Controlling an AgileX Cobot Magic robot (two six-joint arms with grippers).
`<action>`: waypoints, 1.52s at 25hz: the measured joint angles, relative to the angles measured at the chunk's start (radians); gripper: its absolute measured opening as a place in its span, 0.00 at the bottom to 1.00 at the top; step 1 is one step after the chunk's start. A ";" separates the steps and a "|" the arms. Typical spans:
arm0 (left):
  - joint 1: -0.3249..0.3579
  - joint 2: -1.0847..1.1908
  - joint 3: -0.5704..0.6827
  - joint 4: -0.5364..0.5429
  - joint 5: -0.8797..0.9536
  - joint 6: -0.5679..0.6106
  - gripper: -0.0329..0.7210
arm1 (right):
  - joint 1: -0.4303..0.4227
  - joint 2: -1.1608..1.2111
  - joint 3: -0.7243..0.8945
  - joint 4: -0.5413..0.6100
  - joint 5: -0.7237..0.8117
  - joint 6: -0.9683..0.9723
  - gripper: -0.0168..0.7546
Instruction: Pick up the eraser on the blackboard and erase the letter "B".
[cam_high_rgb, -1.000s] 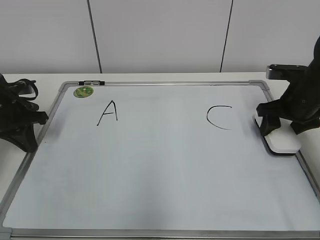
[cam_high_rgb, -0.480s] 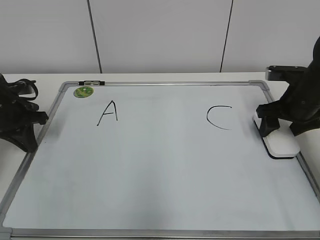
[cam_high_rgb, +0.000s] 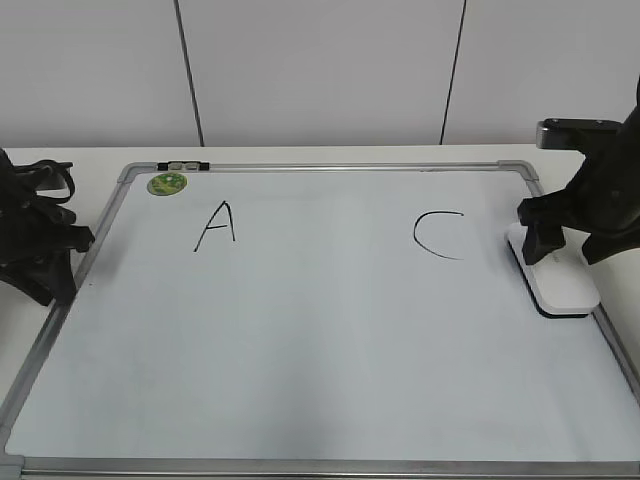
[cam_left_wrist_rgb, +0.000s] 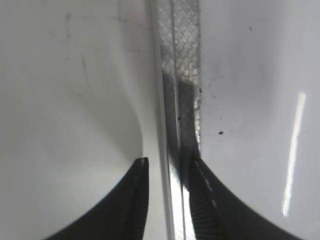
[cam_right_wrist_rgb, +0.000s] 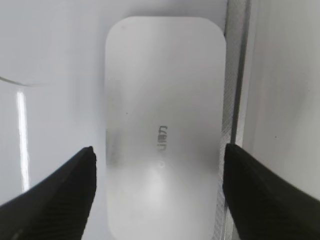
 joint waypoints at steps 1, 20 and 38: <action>0.000 0.000 0.000 0.001 0.000 0.002 0.32 | 0.000 -0.006 0.000 0.000 0.004 0.000 0.80; 0.000 -0.372 0.002 0.005 0.125 0.004 0.59 | 0.000 -0.379 -0.072 0.000 0.255 -0.003 0.79; -0.012 -0.970 0.046 0.062 0.262 -0.111 0.60 | 0.000 -0.770 -0.072 -0.002 0.490 -0.031 0.79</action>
